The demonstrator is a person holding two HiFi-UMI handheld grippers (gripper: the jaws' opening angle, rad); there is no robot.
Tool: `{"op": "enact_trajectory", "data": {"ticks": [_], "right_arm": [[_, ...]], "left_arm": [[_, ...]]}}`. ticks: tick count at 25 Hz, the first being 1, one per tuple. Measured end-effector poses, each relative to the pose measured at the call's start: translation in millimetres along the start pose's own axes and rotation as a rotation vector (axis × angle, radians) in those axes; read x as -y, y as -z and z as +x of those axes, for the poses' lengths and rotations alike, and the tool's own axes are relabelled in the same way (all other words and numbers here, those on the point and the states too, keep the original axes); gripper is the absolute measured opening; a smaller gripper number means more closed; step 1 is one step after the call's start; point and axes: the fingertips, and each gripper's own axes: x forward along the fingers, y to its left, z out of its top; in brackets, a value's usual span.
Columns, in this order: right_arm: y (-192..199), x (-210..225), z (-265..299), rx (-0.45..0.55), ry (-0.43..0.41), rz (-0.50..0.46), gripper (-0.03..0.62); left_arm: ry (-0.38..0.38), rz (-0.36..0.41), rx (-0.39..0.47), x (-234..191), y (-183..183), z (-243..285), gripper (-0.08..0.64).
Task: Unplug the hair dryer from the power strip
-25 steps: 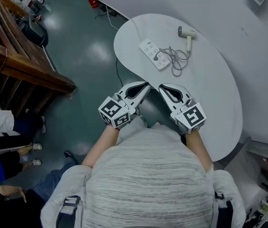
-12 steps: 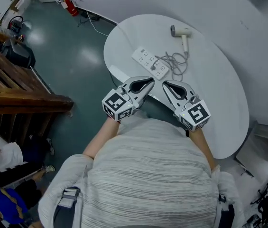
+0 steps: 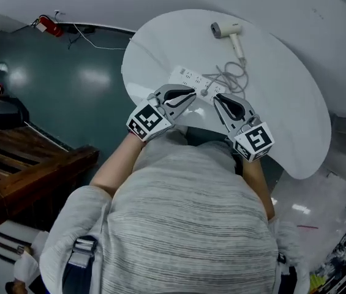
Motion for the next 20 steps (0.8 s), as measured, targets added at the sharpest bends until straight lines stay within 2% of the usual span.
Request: {"op": "enact_trajectory", "data": {"ticks": [2, 5, 9, 11, 13, 20], "right_arm": [[6, 3, 5, -0.012, 0.057, 0.022, 0.028], [19, 2, 8, -0.047, 0.132, 0.042, 0.029], [35, 1, 10, -0.091, 0.205, 0.072, 0.032], [42, 3, 15, -0.108, 0.216, 0.086, 0.056], [52, 5, 21, -0.129, 0.216, 0.105, 0.115], [90, 11, 42, -0.231, 0.212, 0.100, 0.146]], "left_arm": [[0.065, 0.113, -0.073, -6, 13, 6, 0.044], [0.187, 0.261, -0.178, -9, 38, 19, 0.184], [0.329, 0.407, -0.279, -10, 67, 36, 0.301], [0.365, 0.443, -0.313, -13, 78, 43, 0.341], [0.388, 0.449, -0.343, -16, 89, 50, 0.364], [0.412, 0.503, -0.490, -29, 131, 73, 0.450]]}}
